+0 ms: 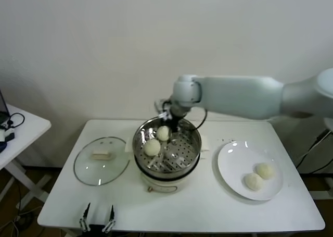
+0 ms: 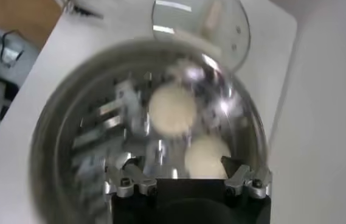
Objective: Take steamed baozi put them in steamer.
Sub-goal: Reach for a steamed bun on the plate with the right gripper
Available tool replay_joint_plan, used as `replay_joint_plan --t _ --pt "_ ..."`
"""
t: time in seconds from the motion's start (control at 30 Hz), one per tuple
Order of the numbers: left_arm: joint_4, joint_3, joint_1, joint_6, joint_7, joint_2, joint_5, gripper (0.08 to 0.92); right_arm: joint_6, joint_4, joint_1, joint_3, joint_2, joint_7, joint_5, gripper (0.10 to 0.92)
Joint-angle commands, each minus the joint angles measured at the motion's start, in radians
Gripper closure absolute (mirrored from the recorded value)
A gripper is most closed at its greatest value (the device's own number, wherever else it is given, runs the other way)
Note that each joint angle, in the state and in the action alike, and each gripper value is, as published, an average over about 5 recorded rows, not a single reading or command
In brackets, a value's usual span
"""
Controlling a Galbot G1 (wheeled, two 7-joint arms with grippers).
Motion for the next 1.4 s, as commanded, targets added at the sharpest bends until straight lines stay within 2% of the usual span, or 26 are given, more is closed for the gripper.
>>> replay_joint_plan --t 0.03,0.23,0.43,0.7,1.27,1.4 --pt "0.004 0.001 0.0 0.0 0.0 0.0 -0.001 0.177 0.196 0.101 0.206 -0.232 -0.398 -0.201 -0.095 0.203" --pt "0.008 -0.002 -0.003 0.002 -0.001 0.0 -0.002 0.177 0.166 0.157 -0.101 -0.104 -0.615 -0.118 -0.326 0.203" --pt "0.024 -0.005 -0.009 0.003 -0.001 0.0 0.003 0.177 0.158 0.118 -0.44 0.123 -0.692 -0.079 -0.494 0.203" --pt "0.033 -0.006 -0.01 0.005 -0.002 -0.004 0.01 0.177 0.149 0.067 -0.641 0.284 -0.68 -0.056 -0.549 0.203" --pt "0.038 -0.003 -0.009 0.003 -0.008 -0.001 0.026 0.177 0.121 0.034 -0.703 0.375 -0.646 -0.001 -0.573 0.203" --pt "0.042 -0.003 -0.012 0.002 -0.012 0.002 0.029 0.177 0.115 0.035 -0.697 0.376 -0.642 0.001 -0.576 0.233"
